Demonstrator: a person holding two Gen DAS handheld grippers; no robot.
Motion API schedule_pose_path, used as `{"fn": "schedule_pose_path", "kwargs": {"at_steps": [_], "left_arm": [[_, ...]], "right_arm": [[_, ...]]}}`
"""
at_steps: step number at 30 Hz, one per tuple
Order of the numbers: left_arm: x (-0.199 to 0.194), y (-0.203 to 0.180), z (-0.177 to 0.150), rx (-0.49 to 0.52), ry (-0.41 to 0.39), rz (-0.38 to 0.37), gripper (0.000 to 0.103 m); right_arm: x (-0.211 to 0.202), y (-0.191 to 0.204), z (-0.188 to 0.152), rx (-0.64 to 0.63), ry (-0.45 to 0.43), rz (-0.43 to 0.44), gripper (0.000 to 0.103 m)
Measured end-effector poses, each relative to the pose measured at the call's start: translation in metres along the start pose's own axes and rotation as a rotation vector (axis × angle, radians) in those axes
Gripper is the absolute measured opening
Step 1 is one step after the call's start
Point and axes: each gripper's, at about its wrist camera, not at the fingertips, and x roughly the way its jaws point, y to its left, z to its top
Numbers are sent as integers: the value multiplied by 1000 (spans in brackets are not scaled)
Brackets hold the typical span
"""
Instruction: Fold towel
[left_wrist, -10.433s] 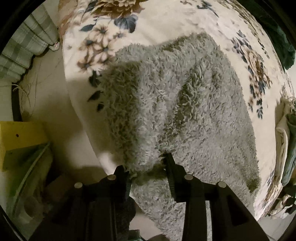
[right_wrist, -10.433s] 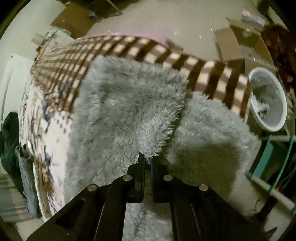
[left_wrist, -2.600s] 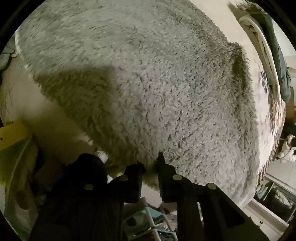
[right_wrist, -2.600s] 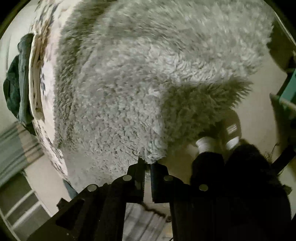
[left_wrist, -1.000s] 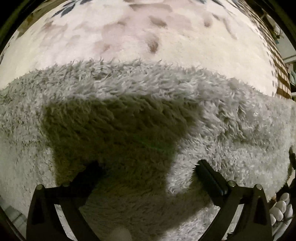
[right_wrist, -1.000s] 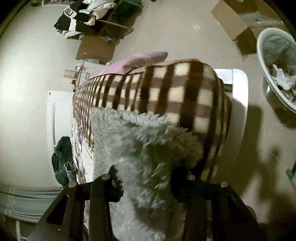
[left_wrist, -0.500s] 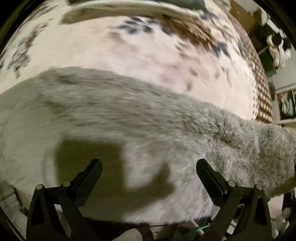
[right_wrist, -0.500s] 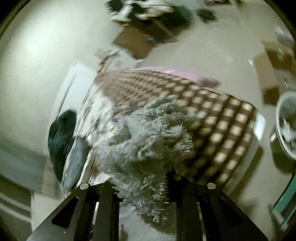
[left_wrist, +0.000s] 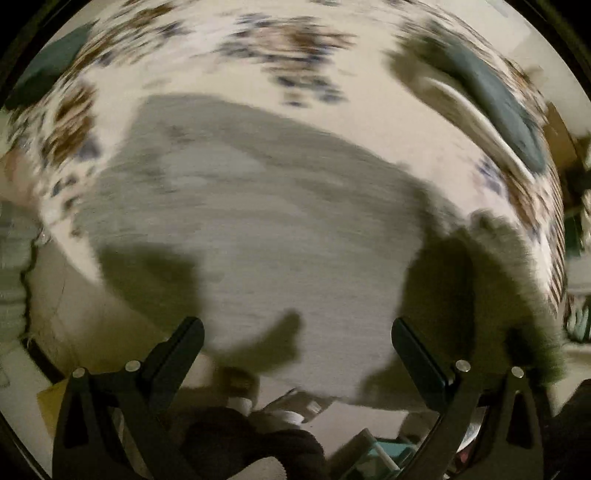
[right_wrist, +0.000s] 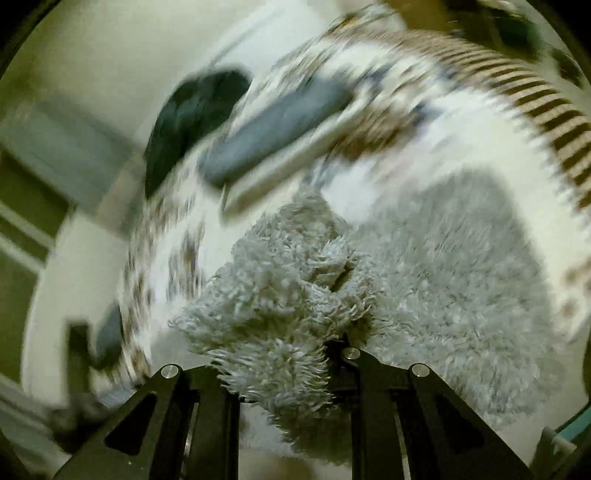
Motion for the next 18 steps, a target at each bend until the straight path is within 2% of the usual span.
{"fn": "schedule_pose_path", "kwargs": {"at_steps": [3,8,10,12,15,18], "left_arm": [[1,29,4,-32,-12,11,103],[3,38,10,-25,-17,-22,103],[2,27,14,-1,-25,-65,103],[1,11,17,33,-34,-95,103],[5,-27,25,88,-22,-168,103],[20,-68,31,164,10,-198,103]], "right_arm": [[54,31,-40,-88,78,-46,18],[96,50,-70,-178,144,-147,22],[94,49,-72,-155,192,-137,37],[82,44,-75,-136,247,-72,74],[52,37,-62,-79,267,5,90],[14,11,-47,9,245,11,93]]}}
